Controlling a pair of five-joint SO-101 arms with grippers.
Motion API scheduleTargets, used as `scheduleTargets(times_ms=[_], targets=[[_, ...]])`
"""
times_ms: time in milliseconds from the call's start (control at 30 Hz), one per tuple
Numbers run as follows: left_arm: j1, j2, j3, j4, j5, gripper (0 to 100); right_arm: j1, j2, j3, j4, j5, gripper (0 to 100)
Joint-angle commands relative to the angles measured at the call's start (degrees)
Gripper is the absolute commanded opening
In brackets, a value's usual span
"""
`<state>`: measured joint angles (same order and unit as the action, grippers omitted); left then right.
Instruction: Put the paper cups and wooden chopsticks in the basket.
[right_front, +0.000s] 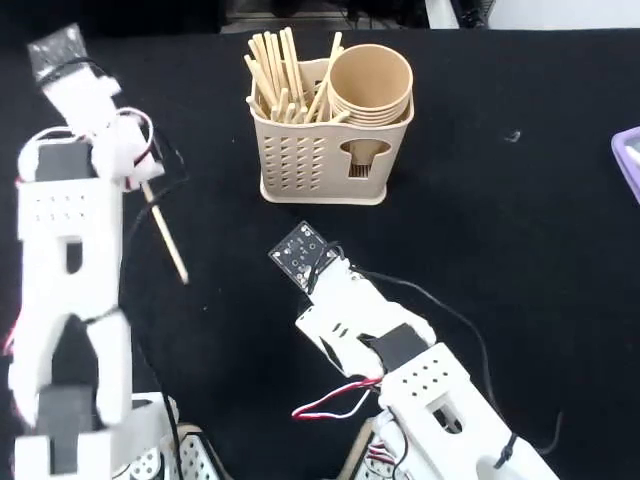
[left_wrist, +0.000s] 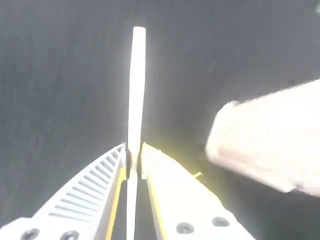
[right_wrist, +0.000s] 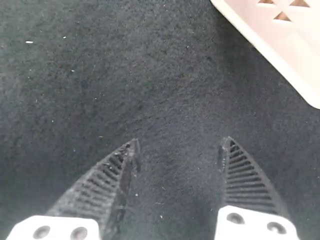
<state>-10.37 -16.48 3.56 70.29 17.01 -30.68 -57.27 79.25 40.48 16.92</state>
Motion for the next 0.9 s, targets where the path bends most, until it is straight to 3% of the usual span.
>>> scheduleTargets(times_ms=[0, 167, 433, 633, 867], targets=[[5.1, -11.9, 4.7, -12.2, -0.4, 3, -0.8, -1.5, -0.4, -1.3, -0.4, 25.1], [10.7, -23.3, 14.5, -31.0, -0.4, 3, -0.8, -1.5, -0.4, -1.4, -0.4, 25.1], [18.9, -35.0, 30.4, -71.5, -0.9, 3, -0.8, -1.5, -0.4, -1.4, -0.4, 25.1], [23.2, -33.3, 31.5, -79.9, -0.9, 3, -0.8, -1.5, -0.4, -1.4, -0.4, 25.1], [23.4, -21.5, 25.5, -80.4, -0.9, 3, -0.8, -1.5, -0.4, -1.4, -0.4, 25.1]])
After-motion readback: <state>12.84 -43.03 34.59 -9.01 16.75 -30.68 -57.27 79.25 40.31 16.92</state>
